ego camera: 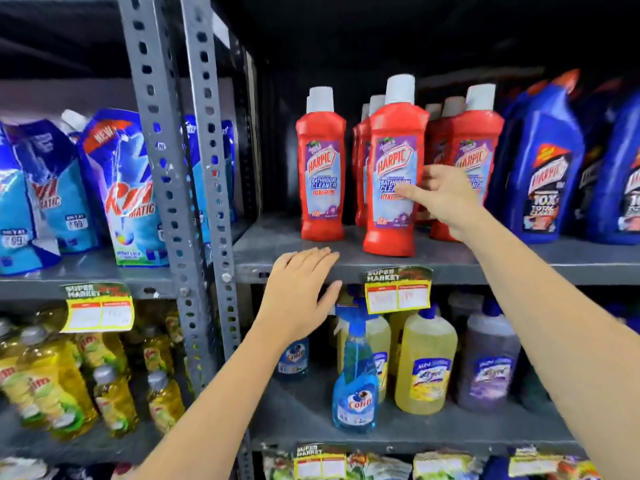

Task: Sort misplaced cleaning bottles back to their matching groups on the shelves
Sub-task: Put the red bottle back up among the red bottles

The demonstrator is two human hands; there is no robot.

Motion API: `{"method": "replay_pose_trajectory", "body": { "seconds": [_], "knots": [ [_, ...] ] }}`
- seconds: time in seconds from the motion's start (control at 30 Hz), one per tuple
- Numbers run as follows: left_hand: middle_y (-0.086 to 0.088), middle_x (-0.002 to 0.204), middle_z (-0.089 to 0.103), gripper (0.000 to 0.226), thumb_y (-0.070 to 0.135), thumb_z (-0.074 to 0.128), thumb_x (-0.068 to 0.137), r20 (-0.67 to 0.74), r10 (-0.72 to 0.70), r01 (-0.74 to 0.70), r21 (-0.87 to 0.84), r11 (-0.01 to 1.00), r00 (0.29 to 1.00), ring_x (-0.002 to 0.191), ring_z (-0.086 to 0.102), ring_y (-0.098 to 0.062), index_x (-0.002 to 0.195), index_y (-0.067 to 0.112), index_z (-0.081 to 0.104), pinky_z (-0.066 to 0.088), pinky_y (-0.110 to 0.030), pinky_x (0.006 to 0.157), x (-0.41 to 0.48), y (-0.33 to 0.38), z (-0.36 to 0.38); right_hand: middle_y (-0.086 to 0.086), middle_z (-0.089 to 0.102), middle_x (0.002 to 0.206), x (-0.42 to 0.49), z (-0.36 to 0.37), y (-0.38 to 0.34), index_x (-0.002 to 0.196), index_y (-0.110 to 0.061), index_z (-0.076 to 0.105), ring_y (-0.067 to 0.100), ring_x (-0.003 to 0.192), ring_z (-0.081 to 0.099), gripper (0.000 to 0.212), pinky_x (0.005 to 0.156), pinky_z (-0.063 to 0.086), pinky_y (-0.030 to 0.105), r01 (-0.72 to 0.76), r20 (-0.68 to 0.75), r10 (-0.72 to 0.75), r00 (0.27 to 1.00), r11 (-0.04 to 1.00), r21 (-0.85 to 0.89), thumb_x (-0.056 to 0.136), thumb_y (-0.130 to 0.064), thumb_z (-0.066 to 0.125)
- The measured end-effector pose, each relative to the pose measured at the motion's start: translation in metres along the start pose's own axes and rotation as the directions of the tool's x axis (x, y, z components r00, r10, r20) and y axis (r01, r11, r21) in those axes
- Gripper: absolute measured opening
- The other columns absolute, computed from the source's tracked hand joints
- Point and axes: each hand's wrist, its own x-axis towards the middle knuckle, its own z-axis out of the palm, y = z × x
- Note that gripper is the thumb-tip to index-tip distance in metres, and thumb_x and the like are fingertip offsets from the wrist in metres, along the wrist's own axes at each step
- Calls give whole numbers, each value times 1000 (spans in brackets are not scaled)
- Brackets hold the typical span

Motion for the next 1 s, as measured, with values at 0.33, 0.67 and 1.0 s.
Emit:
{"method": "replay_pose_trajectory", "body": {
  "seconds": [0.33,0.67,1.0],
  "knots": [
    [-5,136,58,55,47,41,94,12,-43,43,-29,999,999,127,50,-23,133,12,56,34,-41,106,-1,6,3,-3,70,111,-19,-3,31,119,-24,53,15,106,66,76,95,52,35,-128,194,159,968,978,-165,56,-9,92],
    [-5,138,56,56,48,40,95,13,-41,42,-48,998,999,129,47,-23,136,13,53,32,-40,108,-1,5,3,5,65,129,17,9,55,132,-16,50,23,117,61,91,103,49,46,-183,150,224,963,952,-245,54,-12,94],
    [-4,138,56,54,46,44,94,-17,-33,32,-65,997,999,128,48,-22,135,13,54,32,-39,107,-3,5,4,5,63,128,46,12,64,138,-14,45,23,118,59,89,105,47,45,-208,223,258,940,952,-223,61,-2,89]
  ]
}}
